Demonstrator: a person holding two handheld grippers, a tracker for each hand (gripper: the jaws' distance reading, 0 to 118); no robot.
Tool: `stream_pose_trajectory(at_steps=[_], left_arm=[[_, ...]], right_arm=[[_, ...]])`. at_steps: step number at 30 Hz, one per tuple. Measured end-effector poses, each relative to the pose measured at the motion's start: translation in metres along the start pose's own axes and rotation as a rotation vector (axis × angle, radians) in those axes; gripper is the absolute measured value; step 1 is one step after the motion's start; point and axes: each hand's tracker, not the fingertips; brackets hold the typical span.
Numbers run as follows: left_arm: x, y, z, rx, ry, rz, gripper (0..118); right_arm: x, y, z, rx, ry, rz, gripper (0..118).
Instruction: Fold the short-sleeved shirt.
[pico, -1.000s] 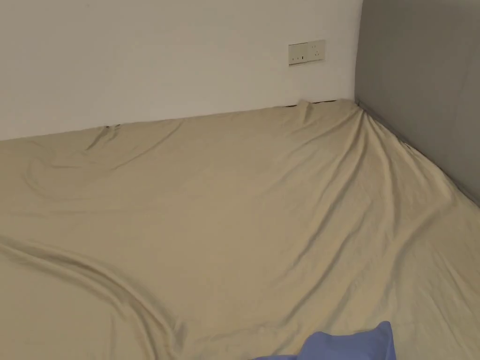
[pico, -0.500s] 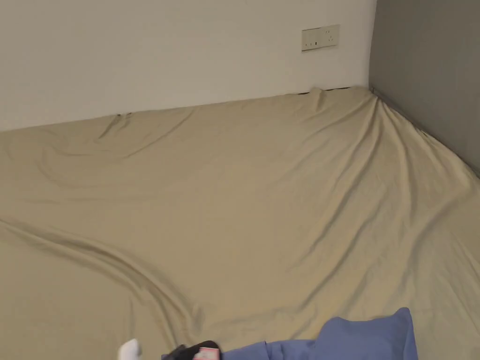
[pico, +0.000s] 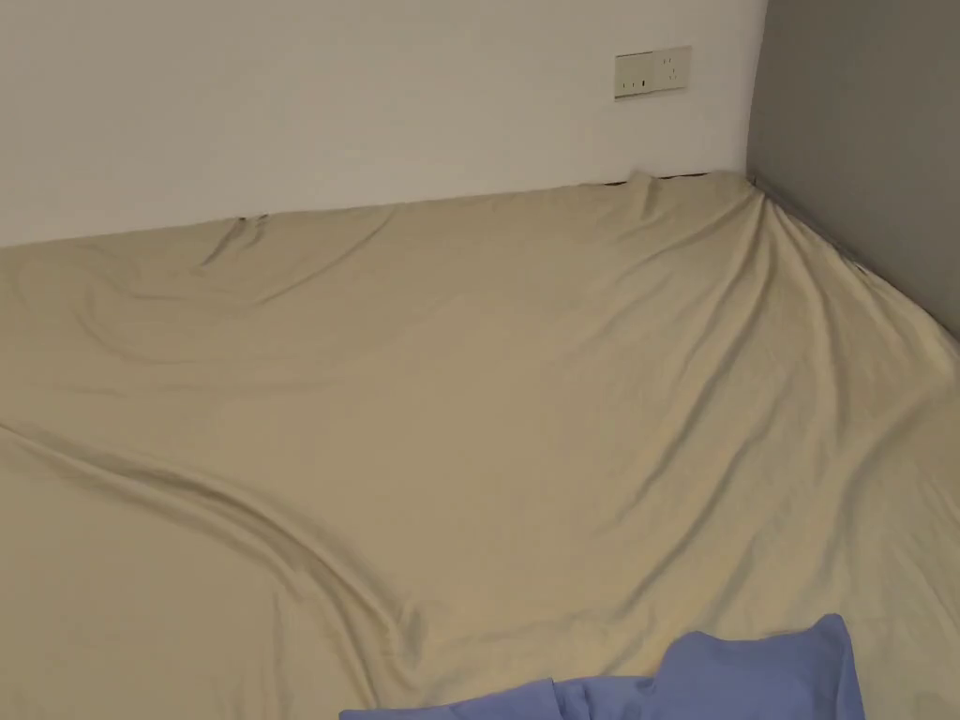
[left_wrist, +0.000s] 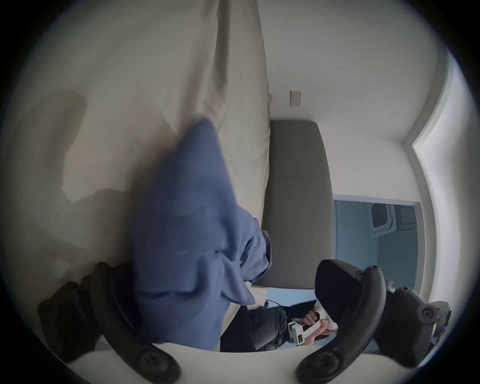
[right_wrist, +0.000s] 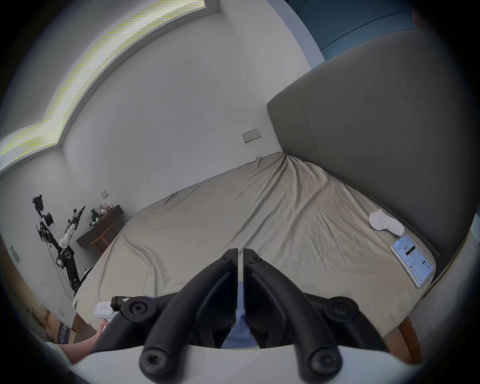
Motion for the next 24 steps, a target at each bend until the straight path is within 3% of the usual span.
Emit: stream_pose_trajectory(at_steps=[2, 3, 4, 5, 7, 12, 15, 17, 20, 24], left_arm=[[0.011, 0.002, -0.012, -0.018, 0.088, -0.055, 105], [0.014, 0.003, -0.018, -0.006, 0.196, -0.066, 74], [0.009, 0.002, -0.021, 0.003, 0.343, -0.072, 20], [0.010, 0.000, -0.023, 0.016, 0.353, -0.063, 16], [0.018, -0.003, -0.012, 0.036, 0.241, -0.066, 16], [0.034, -0.017, 0.047, 0.184, 0.249, -0.039, 16], [0.055, -0.017, 0.089, 0.275, 0.380, -0.109, 16], [0.081, -0.022, 0.103, 0.282, 0.544, -0.201, 16], [0.124, -0.034, 0.083, 0.247, 0.705, -0.359, 16], [0.175, -0.055, 0.012, 0.131, 0.654, -0.559, 16]], right_arm=[[-0.003, 0.002, 0.002, 0.006, 0.003, 0.004, 6], [-0.004, 0.003, 0.003, 0.011, 0.001, 0.010, 6], [-0.005, 0.004, 0.004, 0.015, 0.002, 0.016, 6], [-0.005, 0.005, 0.004, 0.019, 0.002, 0.018, 6], [-0.006, 0.006, 0.005, 0.023, 0.004, 0.020, 6], [-0.004, 0.008, 0.006, 0.039, 0.008, 0.009, 6], [0.001, 0.008, 0.008, 0.048, 0.016, -0.006, 6], [0.004, 0.008, 0.008, 0.049, 0.026, -0.017, 6], [0.007, 0.005, 0.006, 0.049, 0.039, -0.031, 6], [0.012, 0.000, 0.005, 0.048, 0.063, -0.056, 6]])
